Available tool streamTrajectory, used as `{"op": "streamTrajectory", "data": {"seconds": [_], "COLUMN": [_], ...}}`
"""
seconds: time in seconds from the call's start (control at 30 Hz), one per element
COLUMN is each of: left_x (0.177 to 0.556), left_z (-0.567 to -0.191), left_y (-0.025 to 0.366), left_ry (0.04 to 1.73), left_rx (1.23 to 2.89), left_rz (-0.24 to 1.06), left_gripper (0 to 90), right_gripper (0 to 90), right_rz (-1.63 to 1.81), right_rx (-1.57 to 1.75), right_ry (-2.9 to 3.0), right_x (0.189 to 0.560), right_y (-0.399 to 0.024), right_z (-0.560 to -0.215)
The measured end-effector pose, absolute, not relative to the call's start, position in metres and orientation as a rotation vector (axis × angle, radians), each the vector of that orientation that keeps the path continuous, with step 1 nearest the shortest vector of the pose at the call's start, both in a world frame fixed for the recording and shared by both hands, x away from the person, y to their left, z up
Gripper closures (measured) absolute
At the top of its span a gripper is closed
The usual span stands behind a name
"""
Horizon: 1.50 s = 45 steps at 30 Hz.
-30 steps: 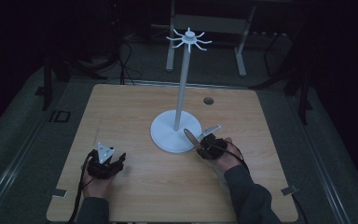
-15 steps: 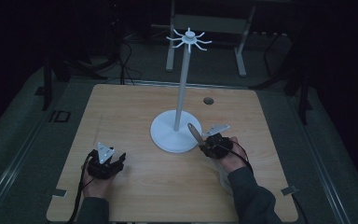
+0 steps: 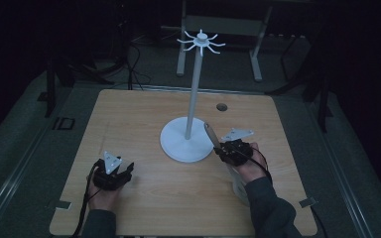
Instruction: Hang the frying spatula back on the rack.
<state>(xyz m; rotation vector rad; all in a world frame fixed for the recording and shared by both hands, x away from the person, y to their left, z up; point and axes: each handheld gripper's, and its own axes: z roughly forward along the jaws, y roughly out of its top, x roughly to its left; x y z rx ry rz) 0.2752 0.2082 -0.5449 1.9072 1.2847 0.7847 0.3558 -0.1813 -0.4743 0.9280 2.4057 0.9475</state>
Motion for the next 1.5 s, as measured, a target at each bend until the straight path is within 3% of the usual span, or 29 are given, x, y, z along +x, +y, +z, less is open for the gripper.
{"op": "streamTrajectory", "data": {"seconds": [1.5], "left_x": [0.276], "left_z": [-0.545], "left_y": [0.210], "left_ry": [1.313], "left_rx": [1.904], "left_rz": [0.789], "left_gripper": [44.8], "right_gripper": [72.5], "right_rz": [1.266], "right_rx": [0.807], "right_ry": [2.147], "right_x": [0.351], "right_y": [-0.166], "right_z": [-0.407]}}
